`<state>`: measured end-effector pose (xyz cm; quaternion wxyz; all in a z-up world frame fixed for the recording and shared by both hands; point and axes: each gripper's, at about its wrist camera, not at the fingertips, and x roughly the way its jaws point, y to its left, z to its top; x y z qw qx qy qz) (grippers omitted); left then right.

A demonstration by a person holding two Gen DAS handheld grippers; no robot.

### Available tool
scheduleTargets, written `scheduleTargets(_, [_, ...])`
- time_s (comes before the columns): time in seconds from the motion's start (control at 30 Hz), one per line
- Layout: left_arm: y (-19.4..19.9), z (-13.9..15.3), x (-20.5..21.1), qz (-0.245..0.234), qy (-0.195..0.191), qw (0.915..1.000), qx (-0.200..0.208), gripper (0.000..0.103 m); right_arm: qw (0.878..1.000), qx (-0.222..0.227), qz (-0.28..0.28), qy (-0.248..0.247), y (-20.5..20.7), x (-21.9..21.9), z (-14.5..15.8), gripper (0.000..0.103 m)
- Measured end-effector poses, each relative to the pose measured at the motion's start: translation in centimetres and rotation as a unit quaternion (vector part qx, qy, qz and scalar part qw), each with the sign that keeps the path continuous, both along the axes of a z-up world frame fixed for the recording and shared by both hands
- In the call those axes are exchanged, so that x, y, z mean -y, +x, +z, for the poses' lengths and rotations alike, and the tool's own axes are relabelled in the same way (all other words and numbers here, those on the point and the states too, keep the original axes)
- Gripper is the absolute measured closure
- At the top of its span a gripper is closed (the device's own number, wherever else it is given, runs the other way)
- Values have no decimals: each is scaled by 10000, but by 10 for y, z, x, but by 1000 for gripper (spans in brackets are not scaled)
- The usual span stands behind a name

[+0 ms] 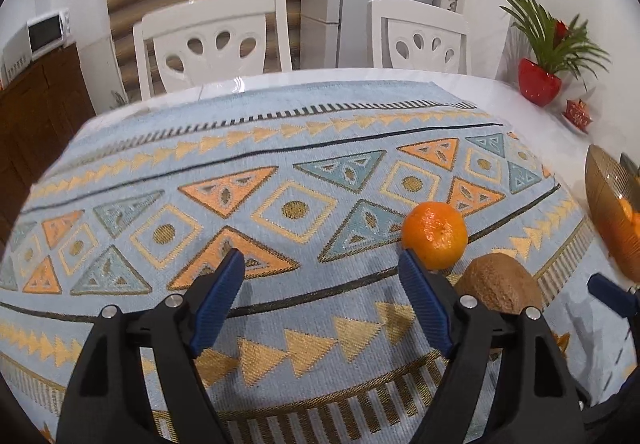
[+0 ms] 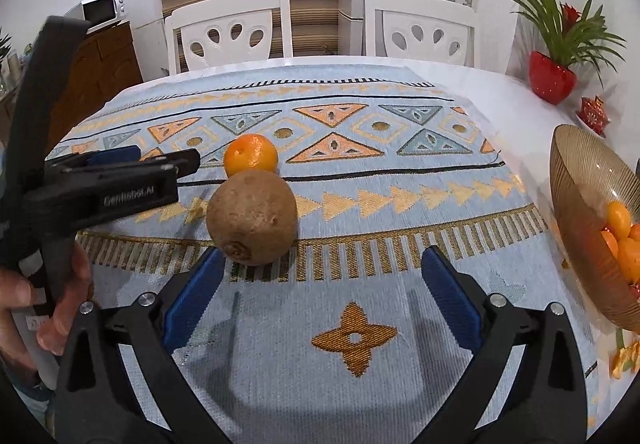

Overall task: Organize fruits
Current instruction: 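Grasp the mandarin with the left gripper while the right gripper grasps the brown kiwi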

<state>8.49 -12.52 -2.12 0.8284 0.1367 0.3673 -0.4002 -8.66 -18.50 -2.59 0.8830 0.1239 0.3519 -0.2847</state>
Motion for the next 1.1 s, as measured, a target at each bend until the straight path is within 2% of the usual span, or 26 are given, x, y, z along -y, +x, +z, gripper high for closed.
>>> scheduleTargets(0.07, [8, 0, 0, 10, 1, 9995, -301, 26, 9999, -21, 76, 74, 1, 0, 0, 4])
scheduleTargets(0.13, [14, 0, 0, -45, 4, 9962, -865, 27, 9996, -117, 184, 197, 3, -1, 0, 4])
scheduleTargets(0.17, [15, 2, 0, -78, 35, 9949, -1002, 27, 9993, -147, 250, 254, 5, -2, 1, 4])
scheduleTargets(0.27, [7, 18, 10, -37, 465, 9954, -841, 27, 9977, -213, 447, 458, 16, -4, 6, 4])
scheduleTargets(0.37, [4, 34, 24, -223, 364, 9963, -750, 25, 9977, -240, 508, 391, 28, -6, 8, 4])
scheduleTargets(0.43, [7, 31, 37, -336, 358, 9956, -798, 26, 9975, -170, 494, 467, 30, -3, 4, 4])
scheduleTargets(0.53, [19, 17, 48, -345, 108, 9949, -938, 28, 9972, -154, 395, 608, 30, 4, -8, 5])
scheduleTargets(0.57, [22, 11, 50, -393, -2, 9942, -1000, 29, 9965, -160, 389, 718, 30, 7, -11, 8])
scheduleTargets(0.7, [23, -1, 52, -689, -339, 9907, -1120, 28, 9958, -63, 390, 822, 29, 11, -12, 9])
scheduleTargets(0.9, [33, -9, 51, -852, -620, 9826, -1526, 27, 9967, -160, 529, 590, 34, -1, -12, 29])
scheduleTargets(1.1, [28, -6, 52, -994, -763, 9806, -1508, 28, 9964, -239, 513, 630, 37, 1, -15, 29])
